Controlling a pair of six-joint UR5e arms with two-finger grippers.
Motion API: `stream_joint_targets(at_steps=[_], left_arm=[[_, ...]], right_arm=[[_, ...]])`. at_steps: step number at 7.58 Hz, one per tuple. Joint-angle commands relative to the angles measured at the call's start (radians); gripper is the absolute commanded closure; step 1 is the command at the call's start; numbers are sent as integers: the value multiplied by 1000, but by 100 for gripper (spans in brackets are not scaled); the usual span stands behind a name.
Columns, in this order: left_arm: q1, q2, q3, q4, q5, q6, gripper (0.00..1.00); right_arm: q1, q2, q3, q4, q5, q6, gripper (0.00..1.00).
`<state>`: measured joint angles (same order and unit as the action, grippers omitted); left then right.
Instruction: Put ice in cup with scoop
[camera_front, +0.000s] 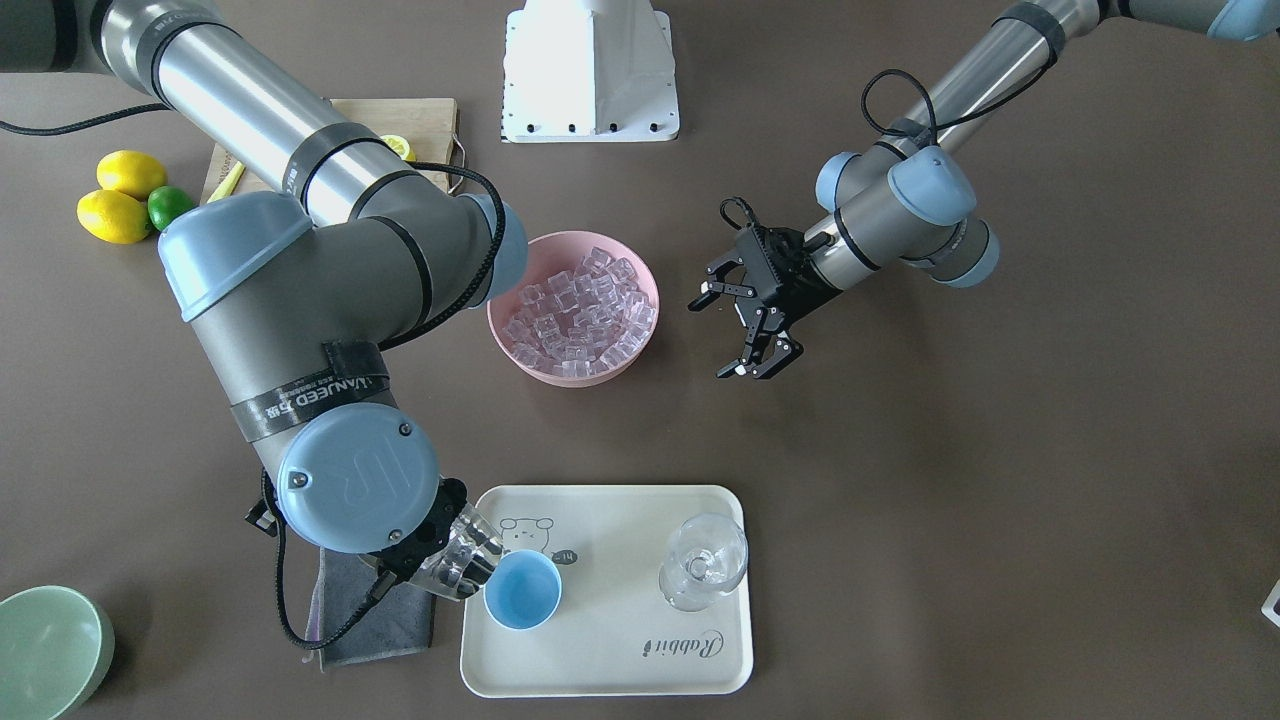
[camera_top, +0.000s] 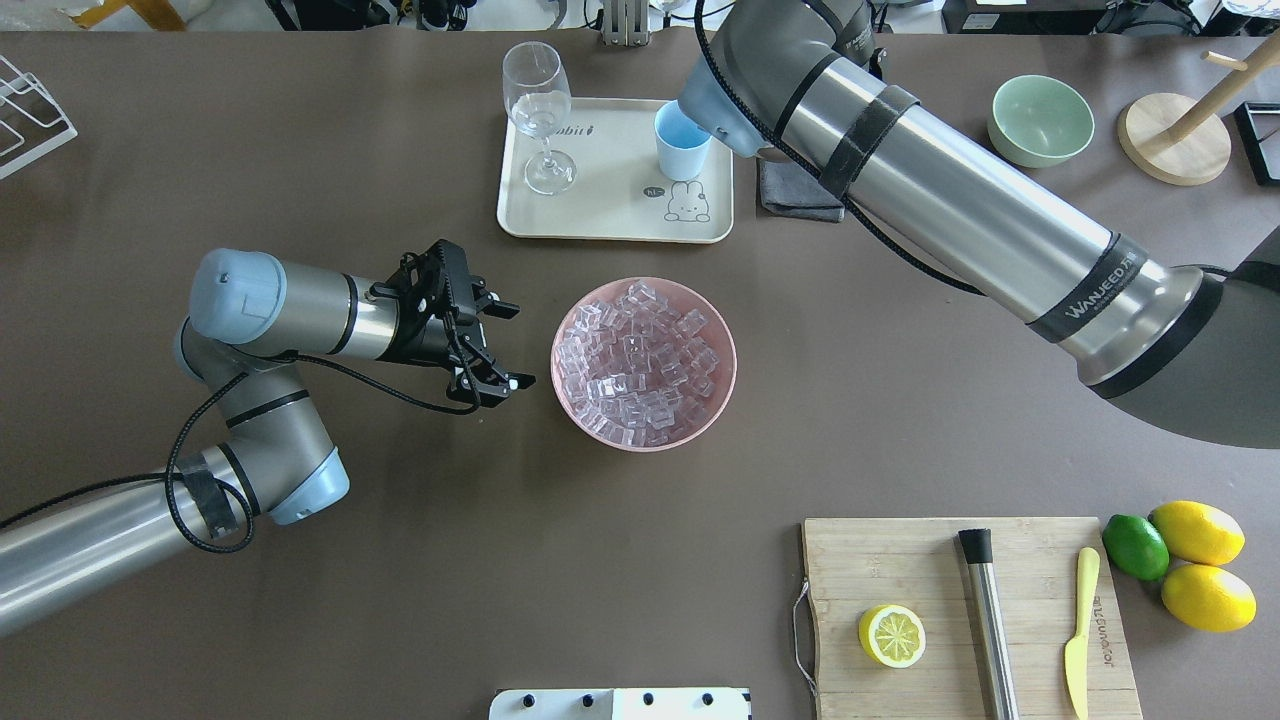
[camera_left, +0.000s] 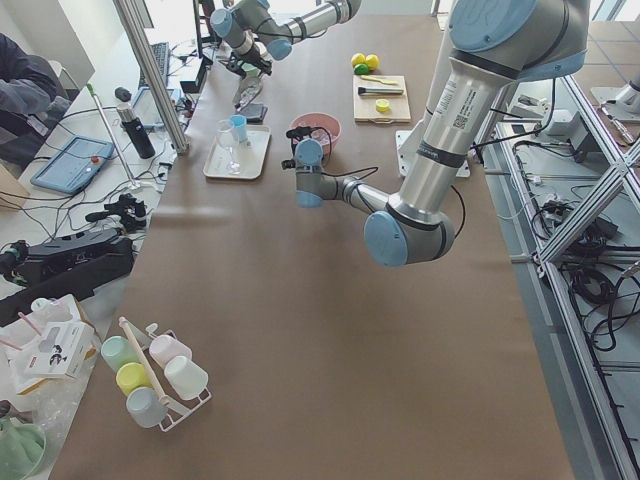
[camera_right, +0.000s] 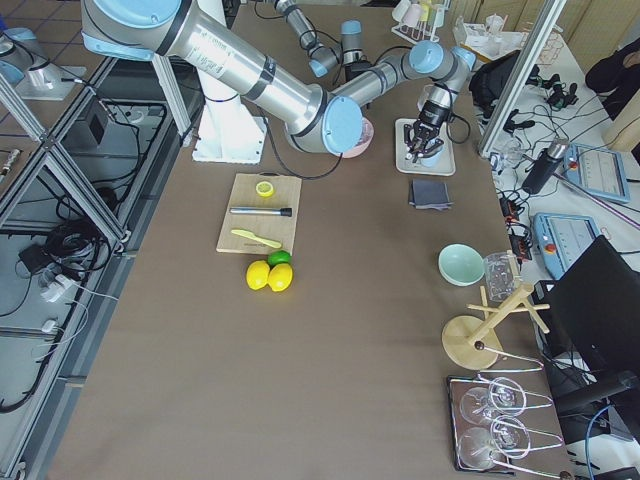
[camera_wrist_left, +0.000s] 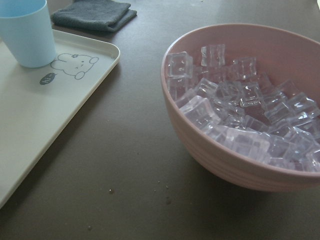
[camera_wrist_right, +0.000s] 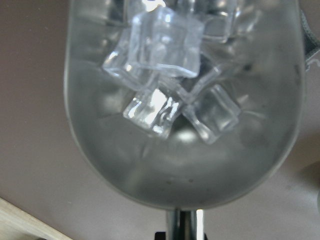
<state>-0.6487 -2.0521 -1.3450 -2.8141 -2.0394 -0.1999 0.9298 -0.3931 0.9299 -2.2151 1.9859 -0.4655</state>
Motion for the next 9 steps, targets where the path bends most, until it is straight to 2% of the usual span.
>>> stream_joint_targets(at_steps=[1,2,5,7,9], left_arm=[[-35,120,-248,343,2,2,2],[-58,154,-310,486,2,3,2],[-198,211,-400,895,-7,4,2],[-335,219,-410,1149,-11,3,2],[-506,344,-408,1174,-158,2,2]], right_arm=[[4,78,-138,0,-25,-44,100],[4,104,-179,0,-31,-60,100],[4,170,-281,0,-50,-102,100],[3,215,-360,2,-56,-122,100],[3,264,-445,8,-70,-142,100]])
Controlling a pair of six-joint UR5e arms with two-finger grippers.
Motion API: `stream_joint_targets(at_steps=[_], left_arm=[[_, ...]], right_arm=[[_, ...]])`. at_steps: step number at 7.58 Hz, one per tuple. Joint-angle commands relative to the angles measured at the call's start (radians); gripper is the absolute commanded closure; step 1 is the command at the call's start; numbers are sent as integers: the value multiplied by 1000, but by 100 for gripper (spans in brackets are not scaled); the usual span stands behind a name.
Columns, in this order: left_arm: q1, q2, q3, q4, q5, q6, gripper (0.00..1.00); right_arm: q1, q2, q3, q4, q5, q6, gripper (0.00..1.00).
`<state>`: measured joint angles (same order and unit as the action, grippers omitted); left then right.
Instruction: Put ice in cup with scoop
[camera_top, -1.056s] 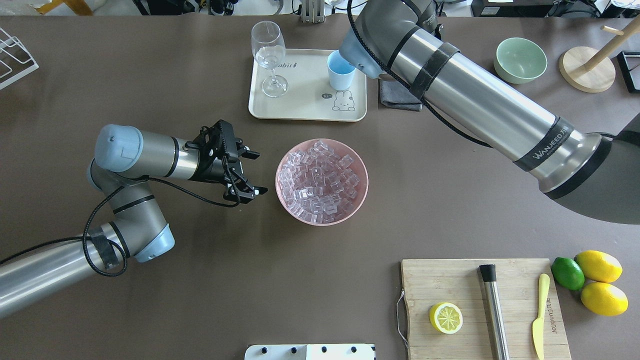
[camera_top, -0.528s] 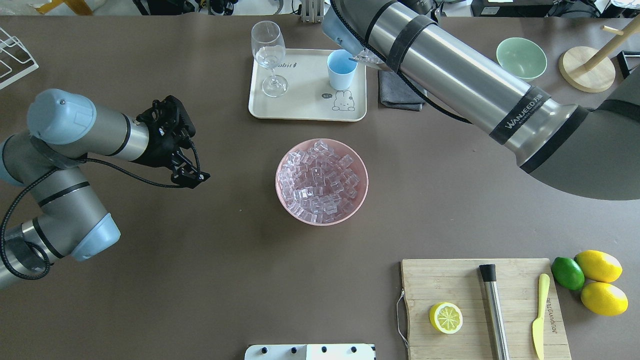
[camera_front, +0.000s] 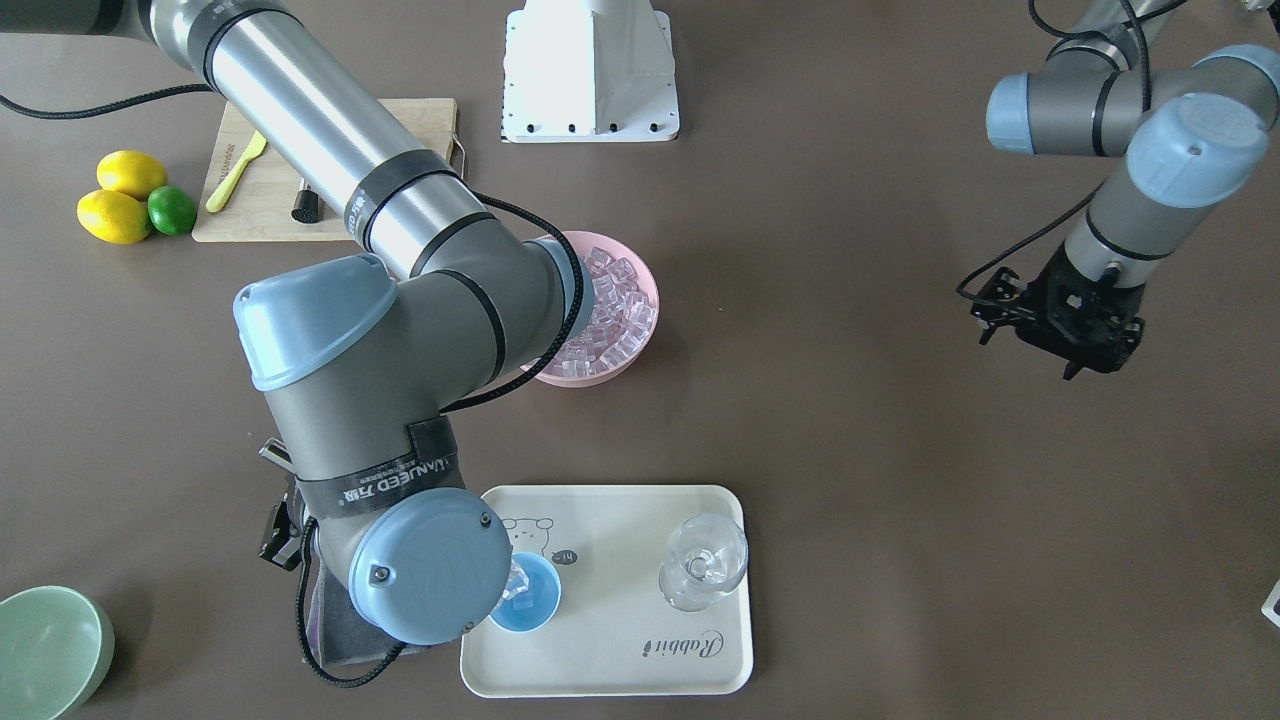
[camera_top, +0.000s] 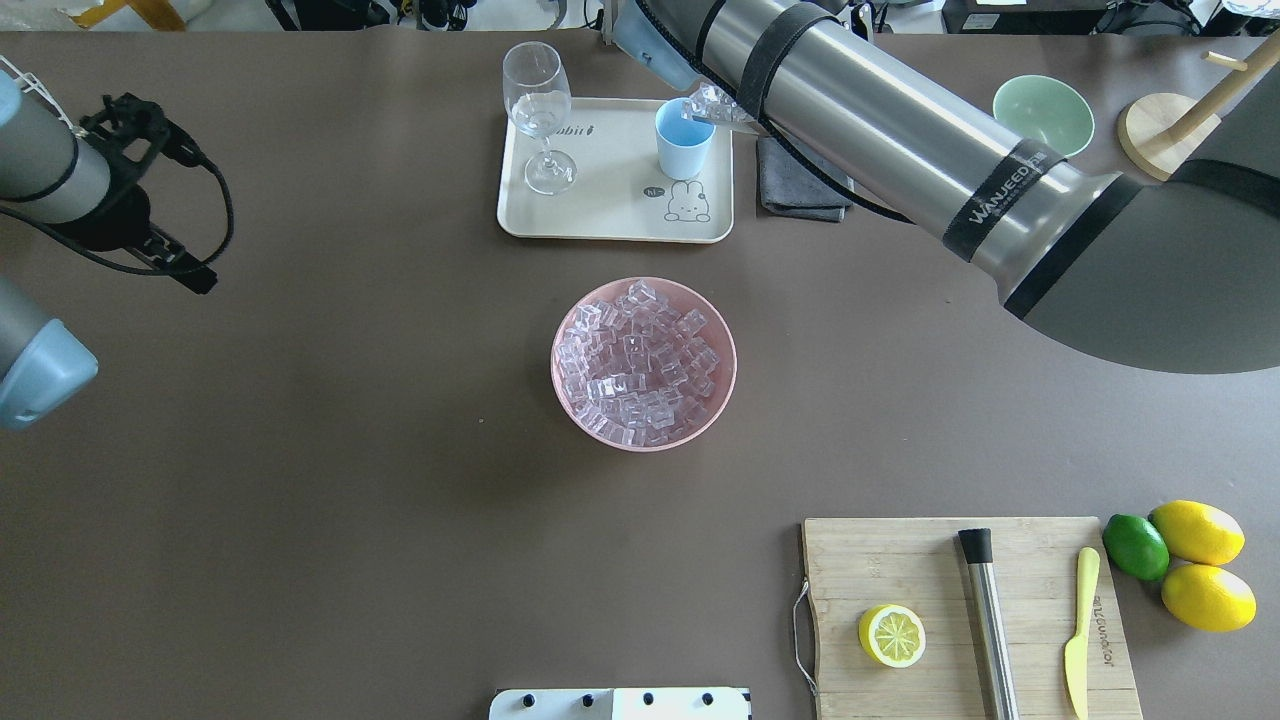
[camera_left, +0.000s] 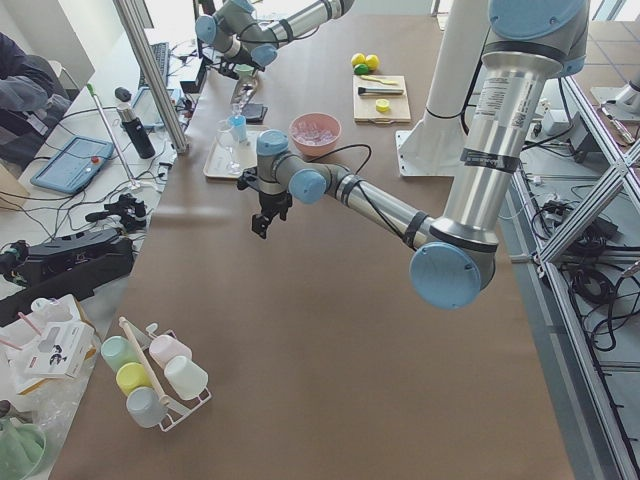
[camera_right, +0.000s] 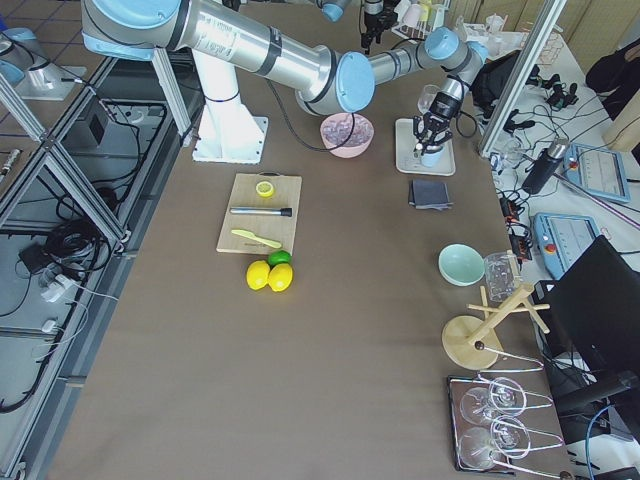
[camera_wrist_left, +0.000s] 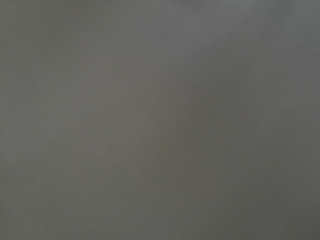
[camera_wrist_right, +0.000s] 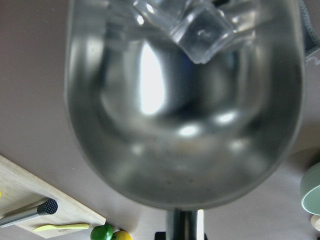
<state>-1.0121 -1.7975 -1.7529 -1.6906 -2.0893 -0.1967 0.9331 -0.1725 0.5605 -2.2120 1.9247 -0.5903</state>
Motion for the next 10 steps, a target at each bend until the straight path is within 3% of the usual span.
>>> stream_joint_targets(at_steps=[1,3,5,6,10], left_arm=[[-208,152,-3,51,-164,0,2],[-383,286,7,49,-273,-1,2],[-541,311,44,60,-278,-1,2],[-566,322,55,63,-278,-1,2],[-563,333,58,62,-273,-1,2]], right_arm=[[0,63,-108,6,-16,-20,100],[-2,74,-120,6,-19,-22,100],[-2,68,-96,8,-19,-42,100],[-2,47,-43,6,-19,-39,100],[94,-178,418,-168,-21,-31,100]])
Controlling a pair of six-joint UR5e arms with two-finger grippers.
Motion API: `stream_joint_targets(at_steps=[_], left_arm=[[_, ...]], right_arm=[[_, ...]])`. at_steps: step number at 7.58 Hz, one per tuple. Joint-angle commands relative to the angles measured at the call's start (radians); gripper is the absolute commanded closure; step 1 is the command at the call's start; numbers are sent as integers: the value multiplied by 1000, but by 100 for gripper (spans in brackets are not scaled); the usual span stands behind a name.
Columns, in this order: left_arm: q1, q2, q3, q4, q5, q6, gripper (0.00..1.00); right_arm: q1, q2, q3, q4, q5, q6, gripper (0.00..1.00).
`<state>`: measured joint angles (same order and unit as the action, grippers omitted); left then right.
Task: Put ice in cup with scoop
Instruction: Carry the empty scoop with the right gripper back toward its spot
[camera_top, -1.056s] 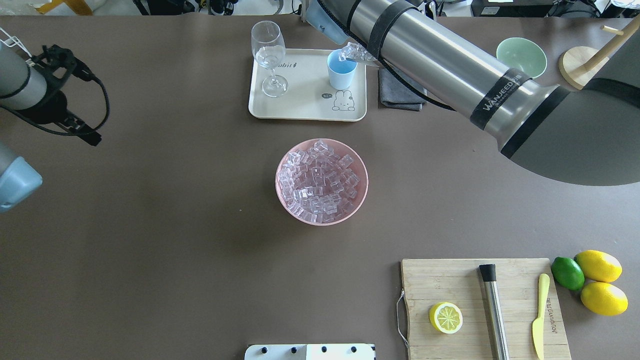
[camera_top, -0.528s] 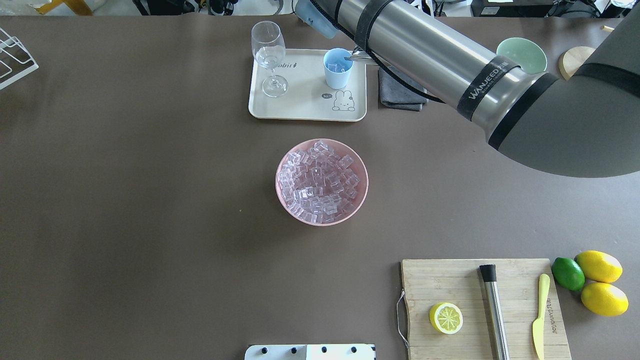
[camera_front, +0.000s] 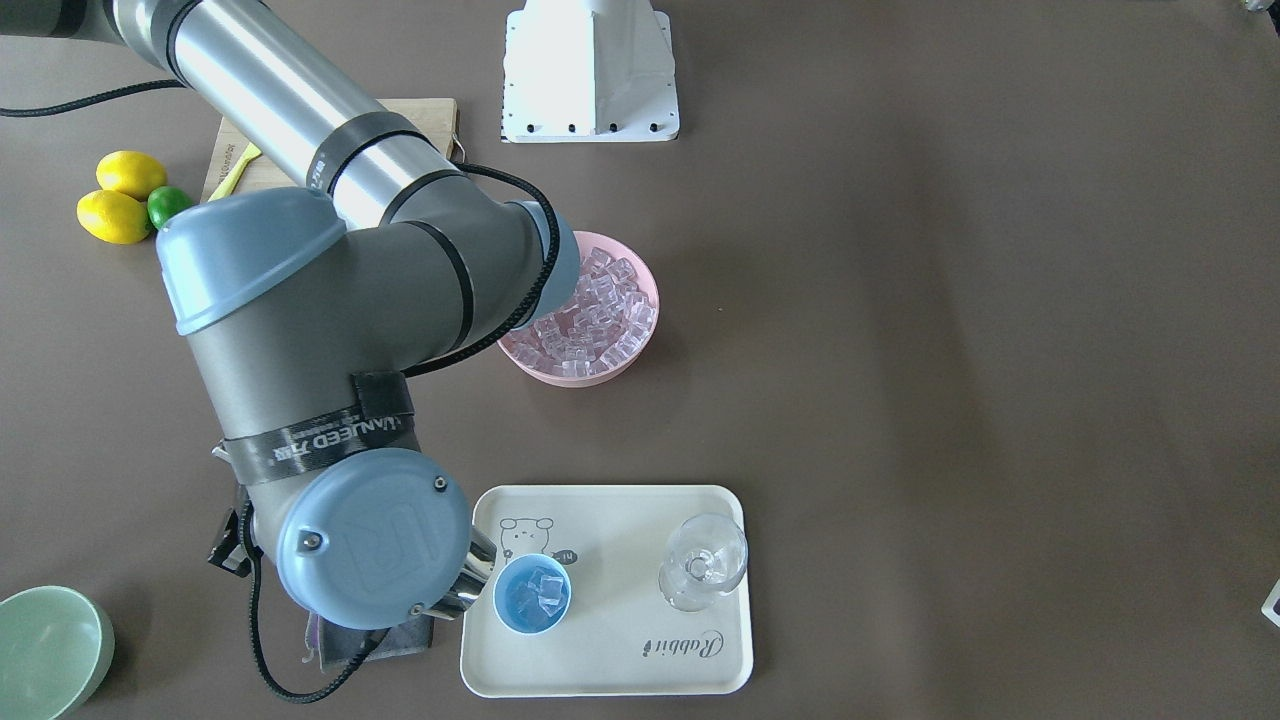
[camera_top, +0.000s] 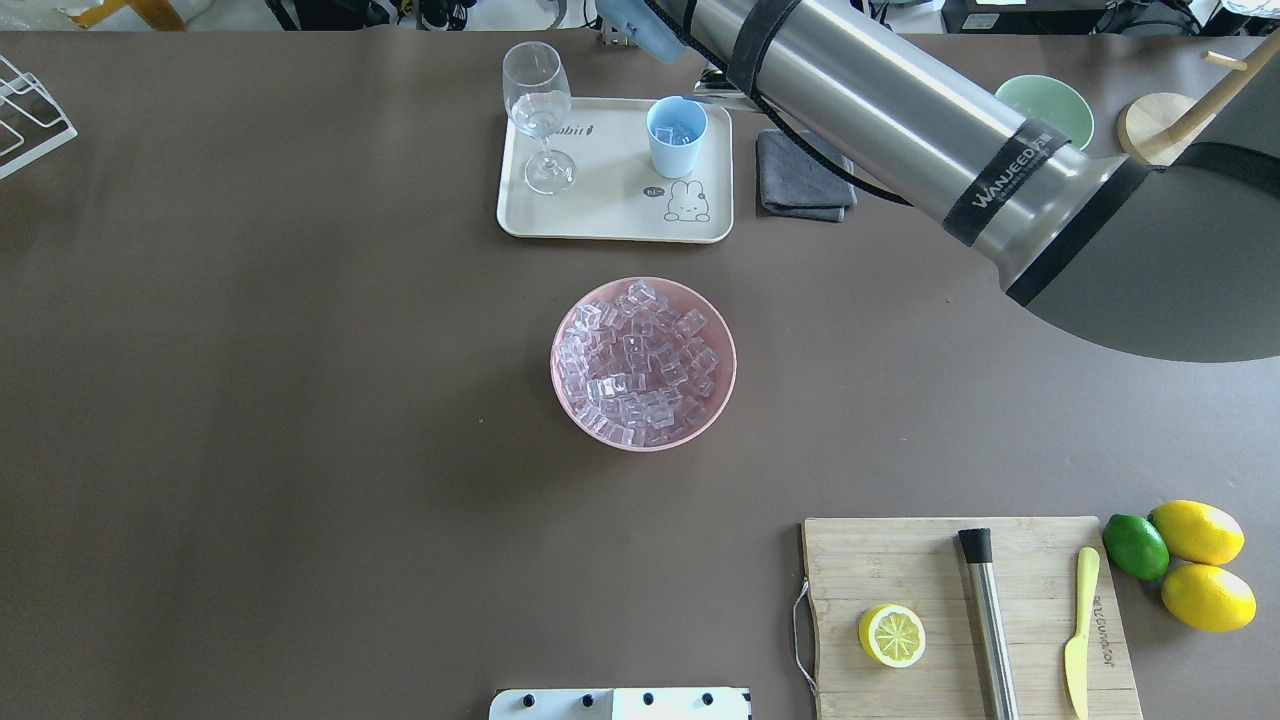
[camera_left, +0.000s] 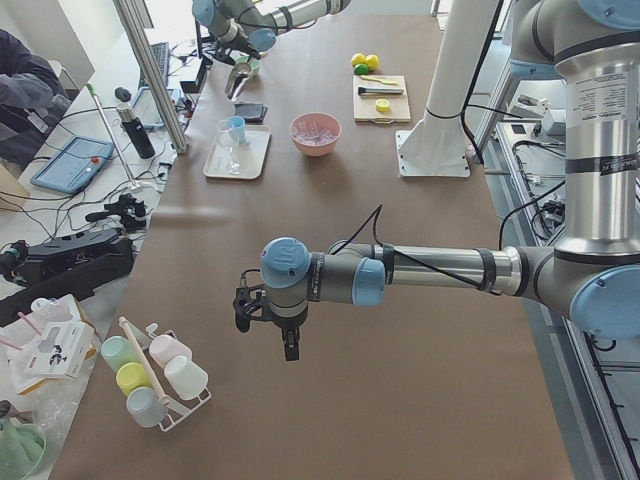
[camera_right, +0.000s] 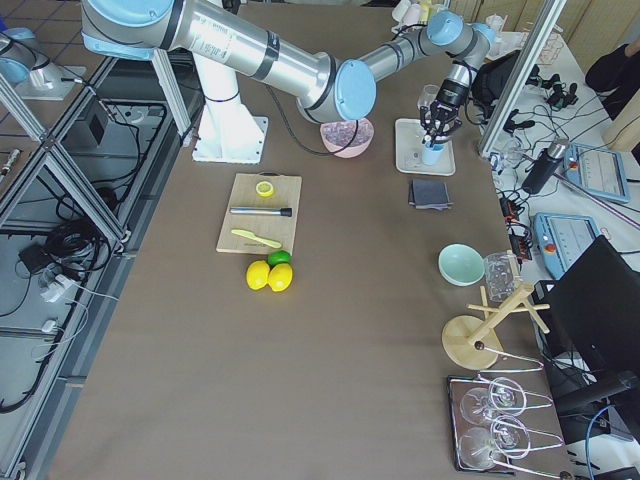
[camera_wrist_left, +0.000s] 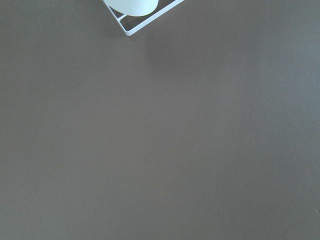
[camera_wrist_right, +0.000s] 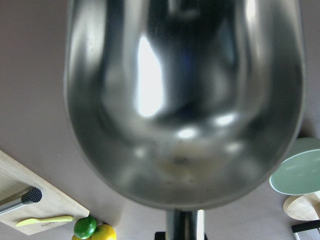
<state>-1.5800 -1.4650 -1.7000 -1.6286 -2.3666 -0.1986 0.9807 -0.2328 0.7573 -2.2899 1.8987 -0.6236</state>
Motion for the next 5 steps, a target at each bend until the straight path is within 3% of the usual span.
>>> stream_joint_targets(at_steps=[1,2,3,5], left_arm=[[5,-1,8,-2,6,1,2],[3,0,26,-2,7,1,2],[5,-1,26,-2,7,1,2],[3,0,34,-2,7,1,2]], right_arm=[[77,-219,390,-135,5,7,100],[113,-338,551,-150,13,8,100],[149,-432,650,-152,29,18,100],[246,-681,875,-129,165,185,100]])
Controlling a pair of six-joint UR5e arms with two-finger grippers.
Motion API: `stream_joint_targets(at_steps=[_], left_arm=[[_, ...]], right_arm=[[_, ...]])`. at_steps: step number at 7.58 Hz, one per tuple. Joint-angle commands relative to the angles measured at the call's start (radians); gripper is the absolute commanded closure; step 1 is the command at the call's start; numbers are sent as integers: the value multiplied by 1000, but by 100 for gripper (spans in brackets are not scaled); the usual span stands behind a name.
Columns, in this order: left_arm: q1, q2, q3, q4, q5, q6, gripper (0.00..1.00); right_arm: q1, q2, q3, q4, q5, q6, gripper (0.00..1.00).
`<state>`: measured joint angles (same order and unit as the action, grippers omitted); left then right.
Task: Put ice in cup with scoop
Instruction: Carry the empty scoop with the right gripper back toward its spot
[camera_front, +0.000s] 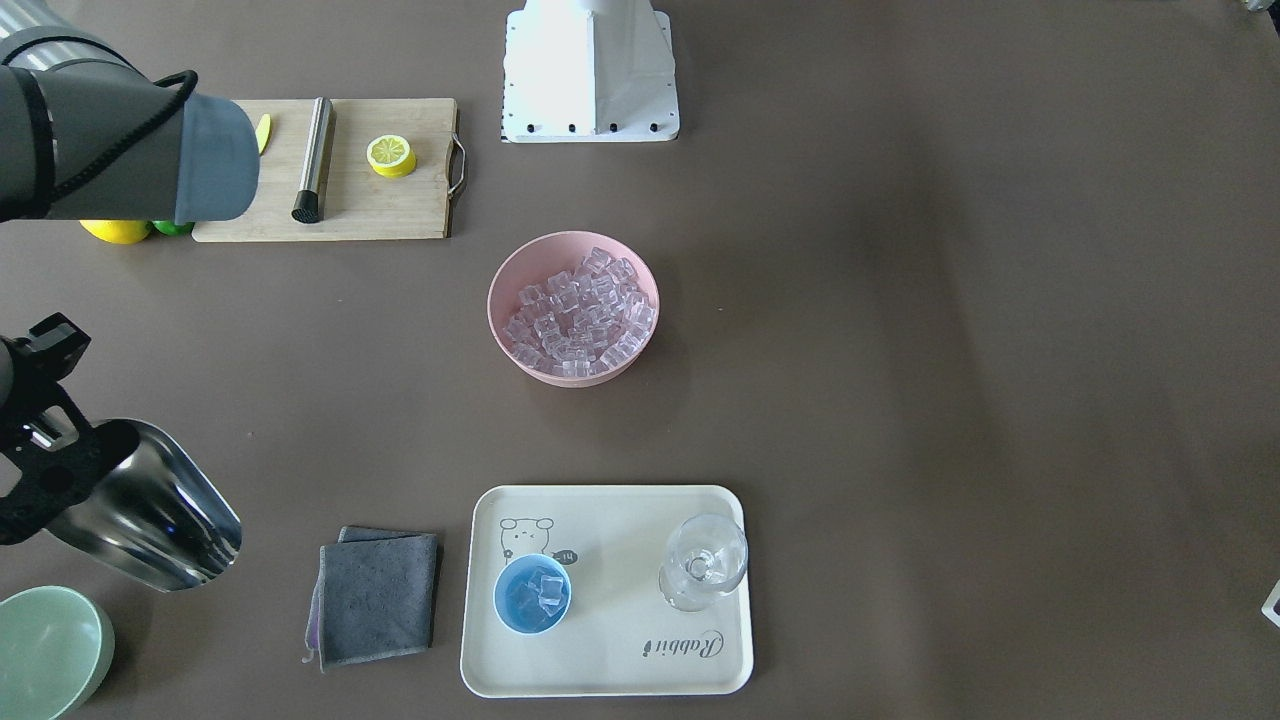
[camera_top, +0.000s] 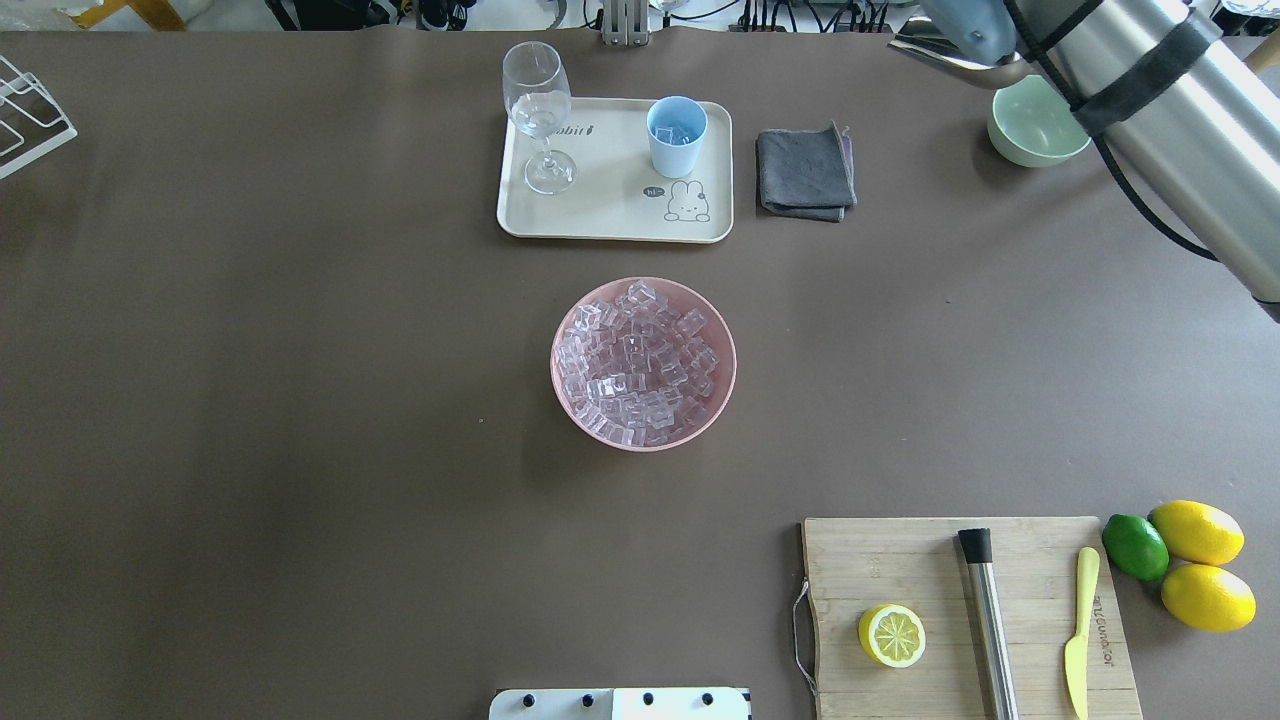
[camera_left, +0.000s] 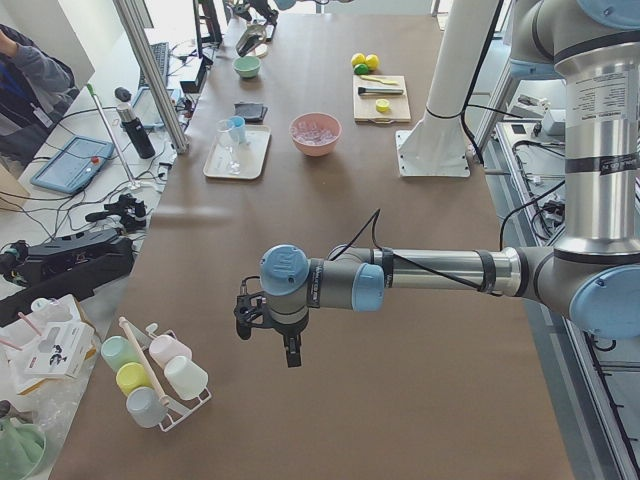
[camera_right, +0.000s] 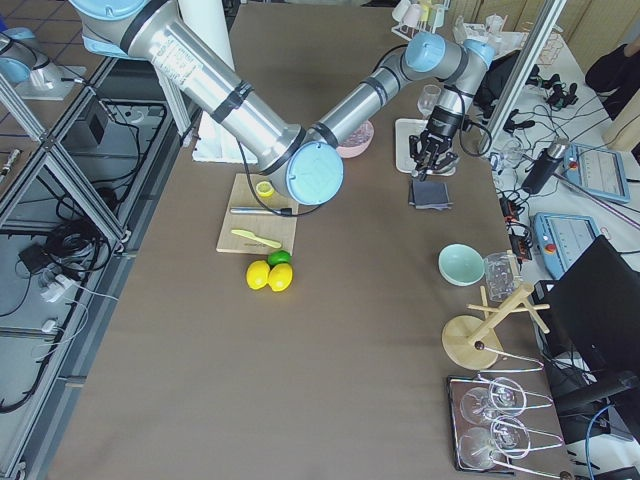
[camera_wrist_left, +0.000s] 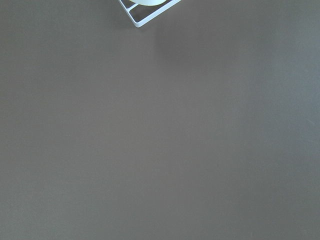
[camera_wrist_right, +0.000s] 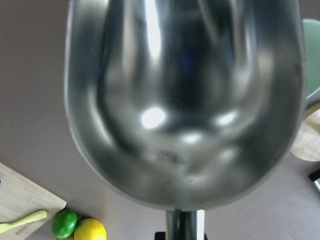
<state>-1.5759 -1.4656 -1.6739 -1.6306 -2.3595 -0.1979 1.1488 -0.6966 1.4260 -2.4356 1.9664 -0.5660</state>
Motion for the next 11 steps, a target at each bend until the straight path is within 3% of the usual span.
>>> stream_joint_targets(at_steps=[1,2,4,8,11], left_arm=[[0,1,6,0,-1,0,2],[0,1,6,0,-3,0,2],[0,-1,11,-2,-3,0,2],[2,-2,10,0,-3,0,2],[4,-2,10,0,-3,0,2]], right_arm=[[116,-332,296,64,126,223,100],[153,-413,313,132,191,297,100],[206,-509,306,197,235,334,100],[212,-682,343,366,423,721,100],[164,-871,404,560,428,799,100]])
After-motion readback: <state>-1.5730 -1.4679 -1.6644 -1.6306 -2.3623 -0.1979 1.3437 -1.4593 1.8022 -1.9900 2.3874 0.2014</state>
